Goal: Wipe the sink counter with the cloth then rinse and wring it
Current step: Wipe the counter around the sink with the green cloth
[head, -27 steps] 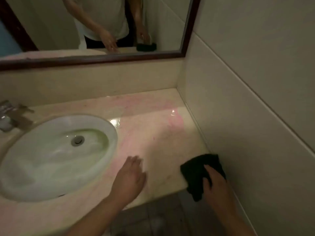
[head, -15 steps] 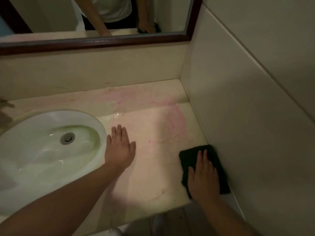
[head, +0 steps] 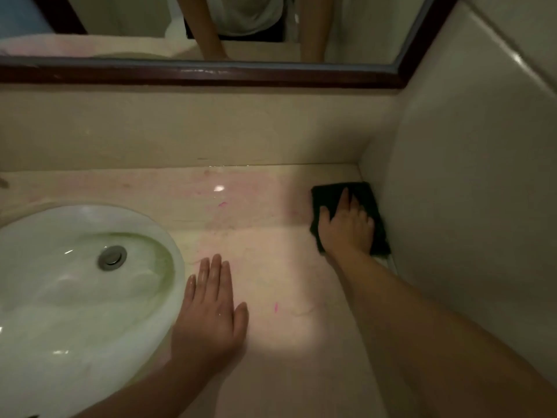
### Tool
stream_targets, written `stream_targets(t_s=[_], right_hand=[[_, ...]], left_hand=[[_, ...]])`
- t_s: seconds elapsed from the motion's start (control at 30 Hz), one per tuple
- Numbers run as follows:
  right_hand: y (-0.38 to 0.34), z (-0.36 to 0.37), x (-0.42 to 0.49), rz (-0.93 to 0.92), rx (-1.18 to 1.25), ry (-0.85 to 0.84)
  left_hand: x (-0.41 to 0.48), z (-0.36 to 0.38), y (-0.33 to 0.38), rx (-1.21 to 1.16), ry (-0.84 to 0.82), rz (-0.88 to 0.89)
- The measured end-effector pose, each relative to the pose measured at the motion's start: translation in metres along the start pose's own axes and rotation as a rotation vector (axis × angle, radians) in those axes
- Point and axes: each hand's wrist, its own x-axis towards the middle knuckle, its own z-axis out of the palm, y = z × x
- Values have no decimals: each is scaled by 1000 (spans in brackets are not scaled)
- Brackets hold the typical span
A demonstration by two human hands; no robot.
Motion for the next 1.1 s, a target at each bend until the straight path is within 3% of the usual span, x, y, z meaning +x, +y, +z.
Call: stream_targets(t_s=[0.13, 0.27, 0.43, 0.5, 0.6, 0.83, 0.97, 1.1], right_hand=[[-34, 4, 44, -3, -63, -60], [-64, 12, 32, -195, -128, -52], [-46, 19, -89, -494, -121, -73], [-15, 24, -153, -505, -108, -138], [28, 27, -206, -376, -145, -147], [27, 10, -73, -123, -117, -32], [-43, 16, 0, -174, -122, -59], [-96, 30, 4, -331, -167, -121]], left_hand=[[-1, 1, 2, -12, 23, 13], [-2, 0, 2, 0, 15, 11], [-2, -1, 0, 13, 1, 27], [-1, -2, 0, 8, -6, 21], [-2, -3, 0, 11, -19, 11], [-4, -4, 2, -11, -25, 10], [-3, -2, 2, -23, -14, 5], [-2, 0, 2, -5, -9, 3]])
